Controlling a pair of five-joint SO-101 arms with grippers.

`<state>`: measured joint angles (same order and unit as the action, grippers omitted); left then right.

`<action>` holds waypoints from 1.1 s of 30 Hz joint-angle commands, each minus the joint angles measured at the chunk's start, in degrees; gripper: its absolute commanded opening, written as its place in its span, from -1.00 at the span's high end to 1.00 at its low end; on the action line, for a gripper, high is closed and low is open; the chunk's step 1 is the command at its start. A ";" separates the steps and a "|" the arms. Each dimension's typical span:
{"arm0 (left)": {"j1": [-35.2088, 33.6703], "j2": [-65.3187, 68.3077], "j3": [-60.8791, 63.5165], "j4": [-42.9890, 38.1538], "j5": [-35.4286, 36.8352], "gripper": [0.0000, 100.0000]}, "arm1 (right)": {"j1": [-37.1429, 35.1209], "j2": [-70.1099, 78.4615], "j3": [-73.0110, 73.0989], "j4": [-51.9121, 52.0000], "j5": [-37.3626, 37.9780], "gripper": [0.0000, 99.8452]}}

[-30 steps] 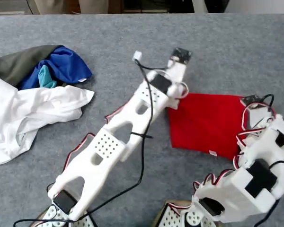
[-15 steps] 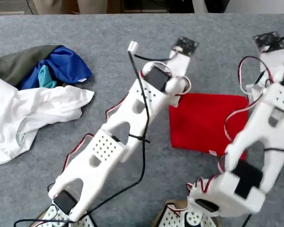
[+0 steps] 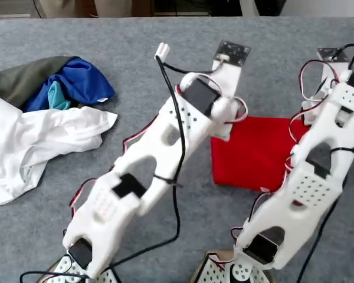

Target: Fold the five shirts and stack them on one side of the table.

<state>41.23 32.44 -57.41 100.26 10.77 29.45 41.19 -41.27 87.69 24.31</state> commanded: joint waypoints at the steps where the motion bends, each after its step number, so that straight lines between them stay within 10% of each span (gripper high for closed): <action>1: 3.78 -11.65 14.59 -3.08 0.53 0.96 | -1.10 3.82 -11.74 4.22 -0.26 1.00; 14: -0.44 -22.64 69.80 -65.41 0.62 0.96 | -1.98 19.91 -31.52 11.96 2.37 1.00; 33: 11.34 -25.19 77.36 -53.98 0.09 0.96 | -1.98 29.93 -43.82 12.40 3.25 1.00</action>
<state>53.10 10.37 17.32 50.24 10.77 28.48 70.99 -81.45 100.18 27.12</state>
